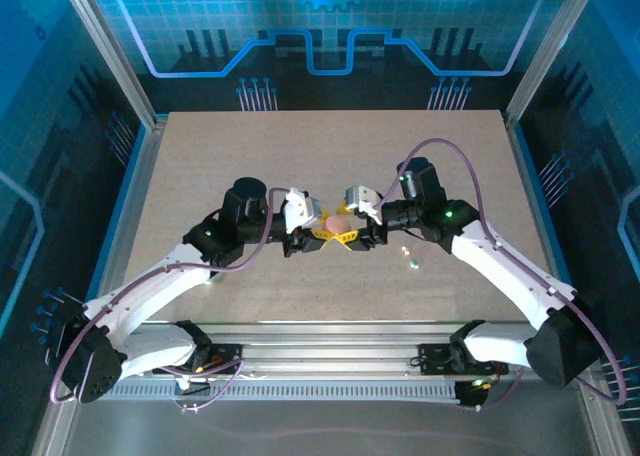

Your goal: Insert the wireless bluetooth earbuds into the charging case

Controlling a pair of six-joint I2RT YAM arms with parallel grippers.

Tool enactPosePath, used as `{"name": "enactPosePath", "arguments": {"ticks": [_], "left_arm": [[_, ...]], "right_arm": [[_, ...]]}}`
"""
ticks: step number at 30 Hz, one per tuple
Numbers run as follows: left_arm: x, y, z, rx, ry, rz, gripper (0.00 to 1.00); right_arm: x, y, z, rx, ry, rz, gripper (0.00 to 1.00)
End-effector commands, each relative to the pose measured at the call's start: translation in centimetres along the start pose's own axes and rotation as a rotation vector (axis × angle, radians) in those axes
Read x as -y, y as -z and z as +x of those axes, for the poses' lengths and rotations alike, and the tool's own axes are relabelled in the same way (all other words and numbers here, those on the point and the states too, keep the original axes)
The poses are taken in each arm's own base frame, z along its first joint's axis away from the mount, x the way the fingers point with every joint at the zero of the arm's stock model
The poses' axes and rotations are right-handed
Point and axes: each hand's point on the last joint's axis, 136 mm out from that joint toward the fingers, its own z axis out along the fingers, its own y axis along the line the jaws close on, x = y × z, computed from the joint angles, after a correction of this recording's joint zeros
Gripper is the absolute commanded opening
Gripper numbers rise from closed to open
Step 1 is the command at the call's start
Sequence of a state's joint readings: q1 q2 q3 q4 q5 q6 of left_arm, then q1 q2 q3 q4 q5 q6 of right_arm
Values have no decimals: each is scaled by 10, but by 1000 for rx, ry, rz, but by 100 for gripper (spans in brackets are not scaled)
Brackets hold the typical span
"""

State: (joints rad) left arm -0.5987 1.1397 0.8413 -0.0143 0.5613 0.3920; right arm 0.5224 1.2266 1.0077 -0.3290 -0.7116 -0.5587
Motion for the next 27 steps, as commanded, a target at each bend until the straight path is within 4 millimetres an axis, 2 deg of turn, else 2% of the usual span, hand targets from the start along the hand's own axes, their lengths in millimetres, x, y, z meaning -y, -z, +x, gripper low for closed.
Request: {"name": "enactPosePath", "arguments": {"ticks": [1,11,21,24,27], "left_arm": [[1,5,-16,42,-31,-12,35],[0,6,-17,50,-33,-17,36],[0,7,-19,60,-44,-28,37],[0,8,-19,62,-49,-31,40],[0,8,-19,58,-50,-28,44]], "right_arm": [[2,6,-1,-6,25,41,62],[0,3,10,-38,-22,2,63],[2,4,6,-20,-52,0,50],[4,5,7,-26,-68,2,44],[2,9,-1,10,-78,-18,38]]}}
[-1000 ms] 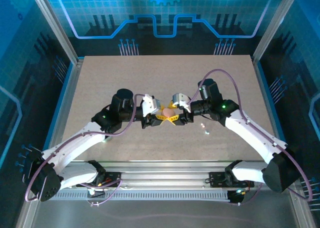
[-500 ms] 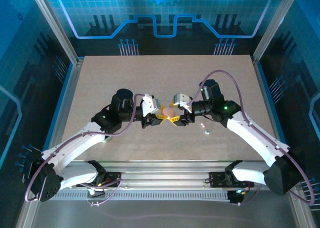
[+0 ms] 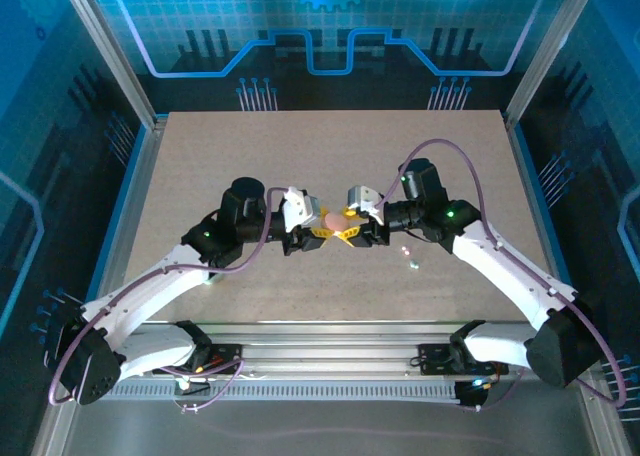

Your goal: Insert the wireless bluetooth earbuds into the charging case

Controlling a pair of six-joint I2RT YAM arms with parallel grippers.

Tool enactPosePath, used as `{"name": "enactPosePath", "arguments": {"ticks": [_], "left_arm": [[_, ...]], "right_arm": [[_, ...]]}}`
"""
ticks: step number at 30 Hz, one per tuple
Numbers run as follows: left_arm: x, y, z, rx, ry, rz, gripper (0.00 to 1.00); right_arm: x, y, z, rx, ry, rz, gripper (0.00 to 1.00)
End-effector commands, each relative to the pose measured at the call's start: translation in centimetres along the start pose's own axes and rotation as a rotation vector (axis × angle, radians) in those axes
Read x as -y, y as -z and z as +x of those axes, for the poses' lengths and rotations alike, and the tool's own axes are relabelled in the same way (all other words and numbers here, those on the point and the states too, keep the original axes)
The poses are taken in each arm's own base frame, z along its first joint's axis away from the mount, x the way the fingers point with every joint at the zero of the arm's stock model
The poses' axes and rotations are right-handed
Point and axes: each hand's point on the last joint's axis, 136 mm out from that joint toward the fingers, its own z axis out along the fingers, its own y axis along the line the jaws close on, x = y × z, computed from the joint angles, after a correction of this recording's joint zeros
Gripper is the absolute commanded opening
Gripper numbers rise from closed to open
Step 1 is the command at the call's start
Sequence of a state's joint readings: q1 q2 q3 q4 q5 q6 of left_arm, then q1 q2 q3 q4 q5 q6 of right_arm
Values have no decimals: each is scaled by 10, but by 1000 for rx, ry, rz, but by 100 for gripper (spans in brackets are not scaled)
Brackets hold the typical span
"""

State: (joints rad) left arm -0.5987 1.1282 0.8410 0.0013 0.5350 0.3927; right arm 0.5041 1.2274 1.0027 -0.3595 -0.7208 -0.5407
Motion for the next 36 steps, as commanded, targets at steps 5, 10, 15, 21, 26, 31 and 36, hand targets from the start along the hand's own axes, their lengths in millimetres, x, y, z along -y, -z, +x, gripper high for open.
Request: {"name": "enactPosePath", "arguments": {"ticks": [5,10,15,21,26,31,36], "left_arm": [[8,2,-9,19,-18,40,57],[9,0,-9,16,-12,56,63],[8,-1,-13,25,-12,55,62],[7,-3,-18,50,-2,61,59],[9,-5,-20,56,1,73,58],[9,-5,-21,58,2,75,59],[10,-6,-19,49,14,84,57]], "right_arm": [[-6,11,-20,68,-20,-57,35],[-8,12,-21,69,-21,-66,35],[-9,12,-24,80,-20,-79,35],[-7,11,-23,76,-15,-72,36],[-6,10,-20,69,-5,-63,36],[-4,10,-18,62,15,-38,36],[-3,7,-16,45,31,-17,36]]}}
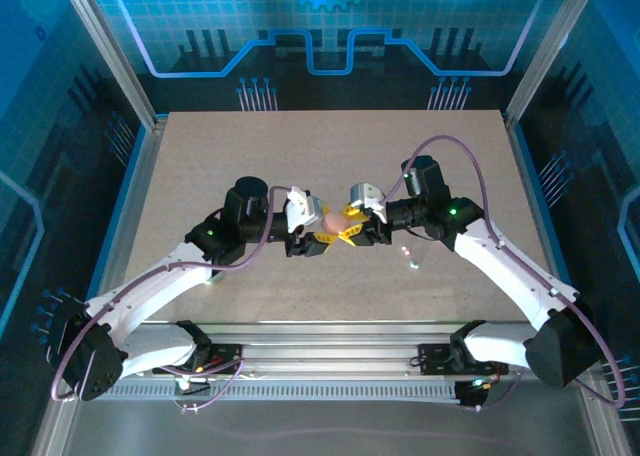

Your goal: Insert the wireless bluetooth earbuds into the charging case

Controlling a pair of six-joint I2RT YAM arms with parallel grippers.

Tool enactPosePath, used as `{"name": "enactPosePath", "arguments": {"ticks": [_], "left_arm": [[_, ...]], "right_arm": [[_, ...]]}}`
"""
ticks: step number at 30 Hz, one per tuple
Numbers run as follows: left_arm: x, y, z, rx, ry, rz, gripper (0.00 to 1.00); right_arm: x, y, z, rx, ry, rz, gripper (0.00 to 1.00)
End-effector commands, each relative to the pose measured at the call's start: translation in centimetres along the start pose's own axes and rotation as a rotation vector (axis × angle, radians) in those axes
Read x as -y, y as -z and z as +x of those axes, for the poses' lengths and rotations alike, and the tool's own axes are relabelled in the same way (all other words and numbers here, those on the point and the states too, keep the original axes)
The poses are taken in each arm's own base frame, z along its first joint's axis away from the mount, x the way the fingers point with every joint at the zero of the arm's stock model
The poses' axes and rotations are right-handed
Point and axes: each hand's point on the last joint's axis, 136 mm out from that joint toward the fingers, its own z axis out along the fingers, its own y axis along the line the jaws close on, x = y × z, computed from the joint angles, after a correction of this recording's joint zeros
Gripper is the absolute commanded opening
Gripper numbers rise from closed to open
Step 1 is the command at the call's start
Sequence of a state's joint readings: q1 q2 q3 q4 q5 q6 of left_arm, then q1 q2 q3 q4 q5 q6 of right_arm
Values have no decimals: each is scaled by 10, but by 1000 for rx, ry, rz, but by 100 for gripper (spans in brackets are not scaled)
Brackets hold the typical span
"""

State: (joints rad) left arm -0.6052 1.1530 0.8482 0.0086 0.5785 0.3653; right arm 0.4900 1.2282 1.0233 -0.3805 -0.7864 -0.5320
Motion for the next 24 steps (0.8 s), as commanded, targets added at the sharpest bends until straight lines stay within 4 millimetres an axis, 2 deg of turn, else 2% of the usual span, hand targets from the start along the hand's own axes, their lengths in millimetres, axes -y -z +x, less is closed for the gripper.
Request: {"name": "enactPosePath", "arguments": {"ticks": [1,10,15,21,24], "left_arm": [[4,-1,-20,47,-16,39,57],[4,-2,-15,29,-17,39,45],[3,-2,-15,28,-24,31,40],[5,-1,-10,14,-27,35,38],[8,0,-9,10,-23,49,37]], "right_arm": [[2,2,-7,10,53,25,36],[-2,2,-9,26,82,20,37],[-3,4,-10,24,73,20,41],[9,14,-20,61,10,92,50],[19,21,-20,72,-27,130,51]]}}
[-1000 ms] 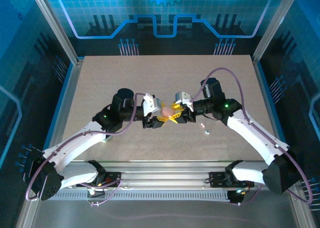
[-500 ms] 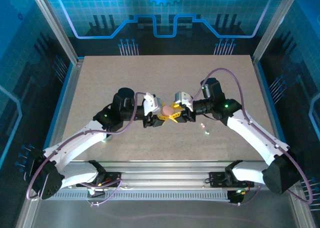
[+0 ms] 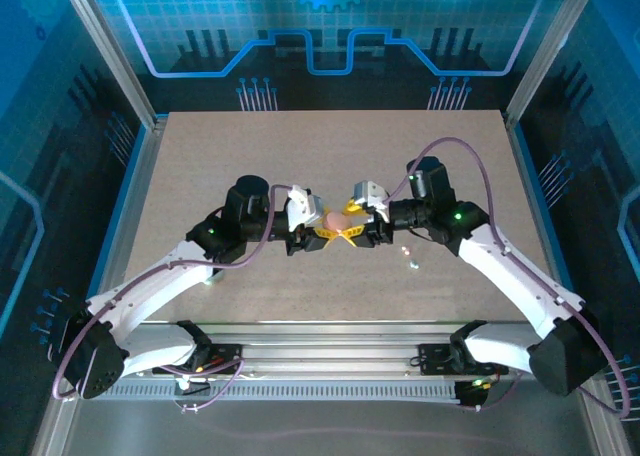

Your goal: Insert the wireless bluetooth earbuds into the charging case

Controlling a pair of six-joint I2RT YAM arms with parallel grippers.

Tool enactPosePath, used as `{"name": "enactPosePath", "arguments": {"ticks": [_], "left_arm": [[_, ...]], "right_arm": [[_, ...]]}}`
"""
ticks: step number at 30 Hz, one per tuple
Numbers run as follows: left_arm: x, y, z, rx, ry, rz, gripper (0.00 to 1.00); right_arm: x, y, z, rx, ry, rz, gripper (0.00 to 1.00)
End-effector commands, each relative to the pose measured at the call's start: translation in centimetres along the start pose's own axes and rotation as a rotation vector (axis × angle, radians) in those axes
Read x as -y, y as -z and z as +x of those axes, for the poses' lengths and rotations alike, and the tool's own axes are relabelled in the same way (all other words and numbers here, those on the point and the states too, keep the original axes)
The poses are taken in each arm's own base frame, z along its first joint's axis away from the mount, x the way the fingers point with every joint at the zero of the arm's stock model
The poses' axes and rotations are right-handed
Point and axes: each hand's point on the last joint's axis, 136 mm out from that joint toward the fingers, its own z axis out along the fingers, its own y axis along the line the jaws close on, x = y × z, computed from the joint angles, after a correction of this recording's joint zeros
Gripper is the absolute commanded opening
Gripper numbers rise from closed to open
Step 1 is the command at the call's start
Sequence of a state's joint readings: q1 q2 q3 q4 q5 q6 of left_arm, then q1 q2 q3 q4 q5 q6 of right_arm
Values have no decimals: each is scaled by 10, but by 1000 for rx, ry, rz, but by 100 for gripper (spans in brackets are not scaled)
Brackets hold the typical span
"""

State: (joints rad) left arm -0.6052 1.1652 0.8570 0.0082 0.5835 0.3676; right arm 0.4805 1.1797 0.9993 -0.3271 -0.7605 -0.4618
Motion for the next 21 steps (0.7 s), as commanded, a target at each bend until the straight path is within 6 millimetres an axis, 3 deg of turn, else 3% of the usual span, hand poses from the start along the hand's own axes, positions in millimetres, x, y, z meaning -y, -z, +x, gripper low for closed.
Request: {"name": "enactPosePath", "arguments": {"ticks": [1,8,18,21], "left_arm": [[9,2,-9,13,-25,45,37],[10,2,-14,31,-18,55,37],[9,0,-12,59,9,49,38],[7,-1,-12,68,18,43,38]], "right_arm": [[17,12,-12,42,-24,77,51],[37,8,1,-14,-80,152,54],[63,16,-11,31,-107,291,54],[53,14,-11,31,-102,236,54]]}}
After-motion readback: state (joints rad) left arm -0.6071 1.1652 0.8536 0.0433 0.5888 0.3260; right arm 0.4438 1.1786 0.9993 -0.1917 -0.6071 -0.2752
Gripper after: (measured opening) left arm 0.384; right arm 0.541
